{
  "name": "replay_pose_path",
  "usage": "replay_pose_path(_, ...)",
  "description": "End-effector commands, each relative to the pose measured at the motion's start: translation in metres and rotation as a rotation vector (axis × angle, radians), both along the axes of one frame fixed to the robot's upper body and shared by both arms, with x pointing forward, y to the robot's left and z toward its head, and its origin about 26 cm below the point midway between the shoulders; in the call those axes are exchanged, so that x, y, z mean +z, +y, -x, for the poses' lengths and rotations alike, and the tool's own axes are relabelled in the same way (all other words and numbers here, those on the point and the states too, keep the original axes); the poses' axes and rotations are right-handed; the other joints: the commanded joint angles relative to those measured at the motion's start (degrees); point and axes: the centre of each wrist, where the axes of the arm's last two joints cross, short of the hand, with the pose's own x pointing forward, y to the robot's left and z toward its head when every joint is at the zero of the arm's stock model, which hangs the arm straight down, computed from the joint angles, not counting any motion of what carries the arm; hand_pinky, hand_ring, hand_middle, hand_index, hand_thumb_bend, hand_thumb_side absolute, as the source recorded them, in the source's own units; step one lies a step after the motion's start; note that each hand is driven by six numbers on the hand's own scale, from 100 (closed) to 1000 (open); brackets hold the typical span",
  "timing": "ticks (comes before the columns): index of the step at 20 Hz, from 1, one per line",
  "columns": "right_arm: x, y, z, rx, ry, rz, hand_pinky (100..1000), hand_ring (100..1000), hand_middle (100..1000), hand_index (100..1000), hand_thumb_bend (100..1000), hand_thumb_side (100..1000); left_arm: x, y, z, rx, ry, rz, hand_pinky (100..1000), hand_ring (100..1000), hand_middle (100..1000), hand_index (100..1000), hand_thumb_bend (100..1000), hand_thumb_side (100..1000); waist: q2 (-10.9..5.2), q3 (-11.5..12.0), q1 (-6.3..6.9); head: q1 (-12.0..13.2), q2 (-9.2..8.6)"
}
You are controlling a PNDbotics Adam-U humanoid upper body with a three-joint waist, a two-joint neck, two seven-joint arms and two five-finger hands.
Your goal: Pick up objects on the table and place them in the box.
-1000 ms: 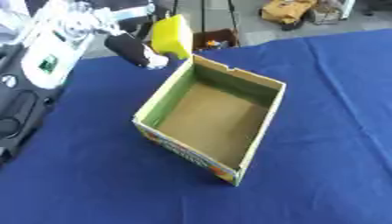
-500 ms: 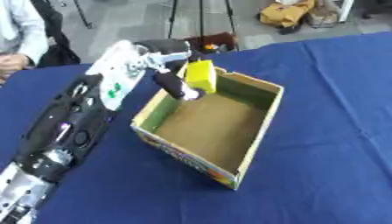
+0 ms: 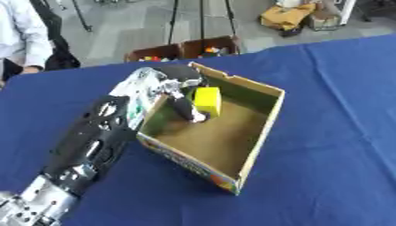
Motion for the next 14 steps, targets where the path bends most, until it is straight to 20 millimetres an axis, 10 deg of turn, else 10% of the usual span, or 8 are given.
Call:
replay_pose_path(1,0.008,0.002,0.004,0.014,-0.032,0.005,783,740,599,781,100,507,0.004,-0.001,-0.002,0.005,-0.06,-0.026,100,342,478,592,100,387,-0.03,-0.07,0.37,0.32,-0.7)
replay_pose_path(10,0.007,0.001,0.004,0.011,-0.026,0.003,784,740,597,781,100,508,-0.009,-0.002,-0.003,-0.029,-0.018,-0.08,183,453,776,925,100,493,0.18,0.06,0.37,0.12,-0.65)
replay_pose_path(14,0.006,0.0,0.004,0.012,-0.025,0.003,784,741,596,781,100,508,-0.004,-0.005,0.0,-0.052,-0.02,-0.131,501,722,967,1000,203,639,0.24,0.08,0.28,0.12,-0.55)
